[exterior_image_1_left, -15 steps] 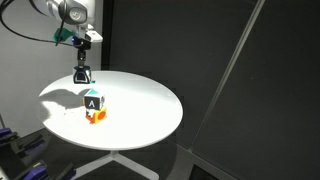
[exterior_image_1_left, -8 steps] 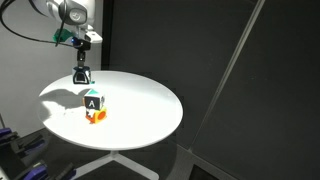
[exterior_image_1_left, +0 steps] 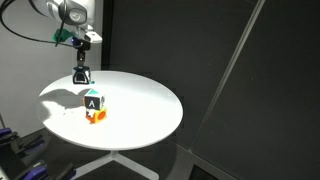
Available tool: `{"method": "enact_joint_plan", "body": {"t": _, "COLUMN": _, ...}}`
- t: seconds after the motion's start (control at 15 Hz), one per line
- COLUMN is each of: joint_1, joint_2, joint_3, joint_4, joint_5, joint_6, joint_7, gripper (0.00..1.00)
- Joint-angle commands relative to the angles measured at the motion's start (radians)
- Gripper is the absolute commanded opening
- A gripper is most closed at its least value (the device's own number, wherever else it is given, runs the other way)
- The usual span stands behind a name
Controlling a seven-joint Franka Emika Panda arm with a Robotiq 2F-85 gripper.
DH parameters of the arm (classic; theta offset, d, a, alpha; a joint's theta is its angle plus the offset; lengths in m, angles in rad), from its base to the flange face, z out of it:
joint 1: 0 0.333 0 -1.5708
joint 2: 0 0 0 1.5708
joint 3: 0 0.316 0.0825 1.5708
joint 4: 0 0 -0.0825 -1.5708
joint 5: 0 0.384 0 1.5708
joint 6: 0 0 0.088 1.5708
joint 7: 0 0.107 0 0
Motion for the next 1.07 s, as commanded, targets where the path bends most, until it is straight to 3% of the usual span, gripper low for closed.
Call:
{"method": "enact_joint_plan", "body": {"t": 0.0, "joint_1": -0.019, "joint_2": -0.035, "joint_3": 0.011, "joint_4": -0.013, "joint_5": 0.007, "joint_6": -0.013, "joint_7": 0.007, "gripper": 0.04}}
{"method": "enact_joint_plan", "body": {"t": 1.0, "joint_1": -0.082, "joint_2": -0.109, "joint_3": -0.007, "joint_4": -0.04, "joint_5": -0.021, "joint_6": -0.087, "joint_7": 0.064, "gripper": 0.04}}
